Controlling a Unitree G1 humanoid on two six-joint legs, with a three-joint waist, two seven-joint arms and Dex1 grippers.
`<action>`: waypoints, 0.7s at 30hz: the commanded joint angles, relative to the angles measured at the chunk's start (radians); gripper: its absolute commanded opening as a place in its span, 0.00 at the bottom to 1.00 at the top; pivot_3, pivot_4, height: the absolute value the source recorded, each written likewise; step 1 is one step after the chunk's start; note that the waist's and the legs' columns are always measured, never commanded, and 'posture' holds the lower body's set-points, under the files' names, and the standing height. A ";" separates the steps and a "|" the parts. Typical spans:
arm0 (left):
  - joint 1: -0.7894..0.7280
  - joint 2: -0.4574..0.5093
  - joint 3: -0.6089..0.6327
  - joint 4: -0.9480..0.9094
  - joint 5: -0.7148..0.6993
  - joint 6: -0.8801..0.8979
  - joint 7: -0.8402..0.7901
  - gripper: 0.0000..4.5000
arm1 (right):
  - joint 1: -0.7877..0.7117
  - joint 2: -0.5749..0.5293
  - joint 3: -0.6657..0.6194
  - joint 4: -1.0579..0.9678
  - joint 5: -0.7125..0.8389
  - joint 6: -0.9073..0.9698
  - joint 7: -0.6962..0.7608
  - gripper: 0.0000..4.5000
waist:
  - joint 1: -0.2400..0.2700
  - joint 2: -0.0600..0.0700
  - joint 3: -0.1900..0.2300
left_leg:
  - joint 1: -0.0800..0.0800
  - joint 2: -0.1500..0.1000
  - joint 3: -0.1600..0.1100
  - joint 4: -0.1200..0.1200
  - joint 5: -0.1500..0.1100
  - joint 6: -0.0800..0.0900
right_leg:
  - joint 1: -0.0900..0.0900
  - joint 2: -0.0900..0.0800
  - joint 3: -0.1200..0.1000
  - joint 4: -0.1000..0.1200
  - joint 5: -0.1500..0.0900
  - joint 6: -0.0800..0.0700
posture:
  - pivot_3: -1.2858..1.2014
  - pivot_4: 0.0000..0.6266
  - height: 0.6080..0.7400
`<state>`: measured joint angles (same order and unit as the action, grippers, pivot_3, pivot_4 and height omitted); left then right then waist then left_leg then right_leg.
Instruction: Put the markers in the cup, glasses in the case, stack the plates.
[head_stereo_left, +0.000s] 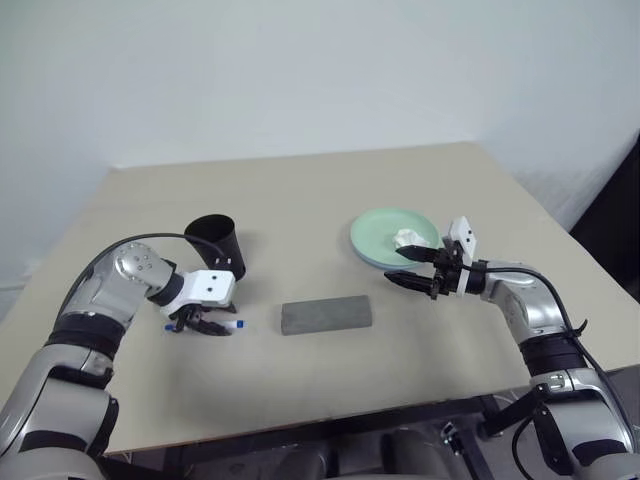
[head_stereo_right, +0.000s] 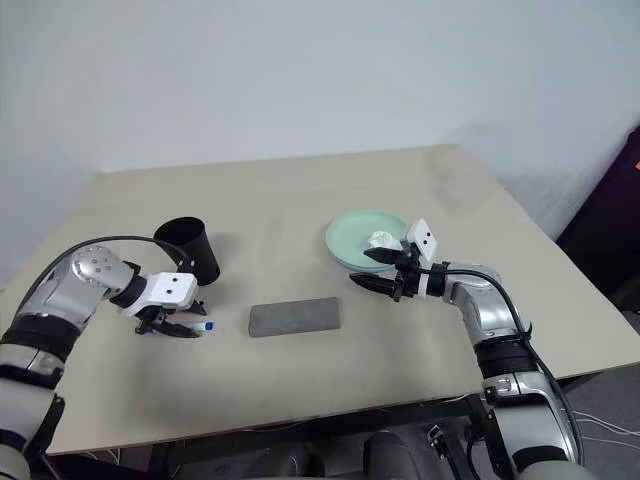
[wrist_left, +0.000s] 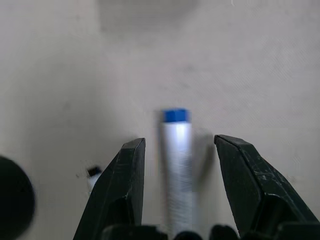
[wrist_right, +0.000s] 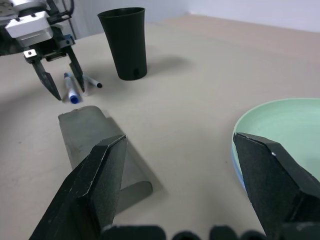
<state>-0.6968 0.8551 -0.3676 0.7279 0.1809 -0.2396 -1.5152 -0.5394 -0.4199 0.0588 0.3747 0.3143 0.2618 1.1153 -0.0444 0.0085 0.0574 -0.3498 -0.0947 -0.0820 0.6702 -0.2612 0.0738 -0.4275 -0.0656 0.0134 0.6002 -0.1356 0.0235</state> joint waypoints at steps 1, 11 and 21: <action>-0.060 -0.015 -0.022 0.069 0.043 -0.028 -0.008 0.50 | -0.006 0.002 -0.021 -0.037 0.012 -0.012 -0.013 0.82 | 0.000 0.000 0.000 | 0.000 0.000 0.000 0.000 0.000 0.000 | 0.000 0.000 0.000 0.000 0.000 0.000 | 0.52 0.00 1.00; -0.098 -0.051 -0.057 0.158 0.090 -0.087 -0.014 0.50 | -0.003 0.001 -0.024 -0.033 0.014 -0.011 -0.022 0.82 | -0.001 0.000 0.000 | 0.000 0.000 0.001 0.002 0.000 0.000 | 0.000 0.000 0.000 0.003 0.000 0.000 | 0.52 0.00 1.00; -0.049 -0.044 -0.051 0.129 0.083 -0.084 -0.037 0.03 | -0.027 0.000 -0.021 -0.013 0.010 -0.018 -0.016 0.82 | 0.000 0.000 0.000 | 0.002 0.000 0.001 0.004 0.000 0.000 | 0.002 -0.001 0.000 0.006 0.000 0.000 | 0.52 0.00 1.00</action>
<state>-0.7648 0.8085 -0.4114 0.8579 0.2565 -0.3187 -1.5397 -0.5399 -0.4165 0.0561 0.3730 0.3146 0.2592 1.0940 -0.0449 0.0086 0.0573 -0.3478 -0.0944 -0.0815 0.6745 -0.2612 0.0741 -0.4256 -0.0666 0.0135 0.6059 -0.1361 0.0240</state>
